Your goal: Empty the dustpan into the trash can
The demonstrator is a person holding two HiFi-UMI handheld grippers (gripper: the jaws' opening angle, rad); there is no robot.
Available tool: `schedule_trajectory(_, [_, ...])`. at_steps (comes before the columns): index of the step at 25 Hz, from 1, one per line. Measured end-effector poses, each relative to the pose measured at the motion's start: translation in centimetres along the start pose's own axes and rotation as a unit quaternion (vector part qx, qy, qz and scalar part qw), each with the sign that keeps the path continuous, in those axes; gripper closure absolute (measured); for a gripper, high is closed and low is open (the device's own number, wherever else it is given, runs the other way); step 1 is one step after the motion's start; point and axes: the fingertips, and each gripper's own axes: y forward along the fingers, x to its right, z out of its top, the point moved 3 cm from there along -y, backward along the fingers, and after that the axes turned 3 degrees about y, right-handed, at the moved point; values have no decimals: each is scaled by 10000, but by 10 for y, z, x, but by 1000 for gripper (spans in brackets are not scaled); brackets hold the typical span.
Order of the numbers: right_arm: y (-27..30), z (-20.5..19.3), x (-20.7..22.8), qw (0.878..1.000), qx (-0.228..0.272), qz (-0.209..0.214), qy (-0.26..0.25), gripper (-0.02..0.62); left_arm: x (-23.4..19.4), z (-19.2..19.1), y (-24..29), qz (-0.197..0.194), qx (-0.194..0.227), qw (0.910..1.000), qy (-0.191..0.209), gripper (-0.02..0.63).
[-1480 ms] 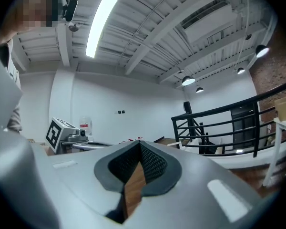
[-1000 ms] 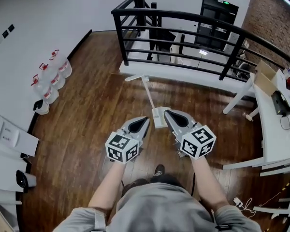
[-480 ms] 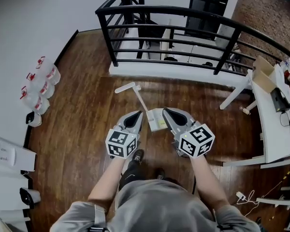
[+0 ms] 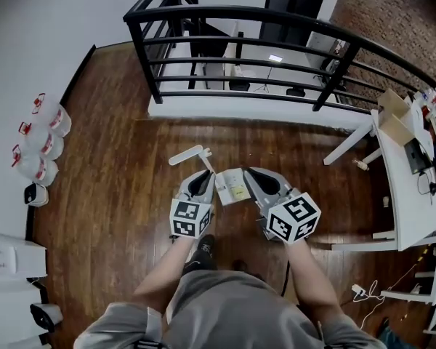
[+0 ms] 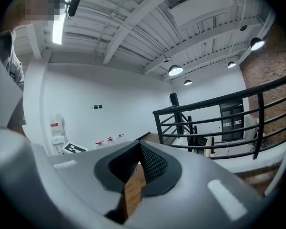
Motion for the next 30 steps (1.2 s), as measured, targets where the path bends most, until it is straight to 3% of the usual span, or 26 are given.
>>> schedule_trajectory(3, [11,-6,17,9999,-135,-65,57,595,-14,-27,28,108,-258,9995,-143,530])
schedule_trajectory(7, [14,-11,32,9994,-289,-115,136,595,-36,-64,60,588,-690,9946,-514,414])
schedule_trajectory(10, [10,-18,41,9987,-402,-213,210,595,-50,-81,80,817,-692,9914,-746,213])
schedule_trajectory(12, [7,-22,47,9982,-476,-274,235,595,-58,-82,92,892,-626,9906,-832,161])
schedule_trajectory(24, [-22,-31,80,9941,-653,-784,379,595,-87,-85,149,1346,-593,9844,-961,160])
schedule_trajectory(30, [-42,-32,93,9907,-704,-1087,423,595,-93,-83,160,1540,-688,9825,-788,297])
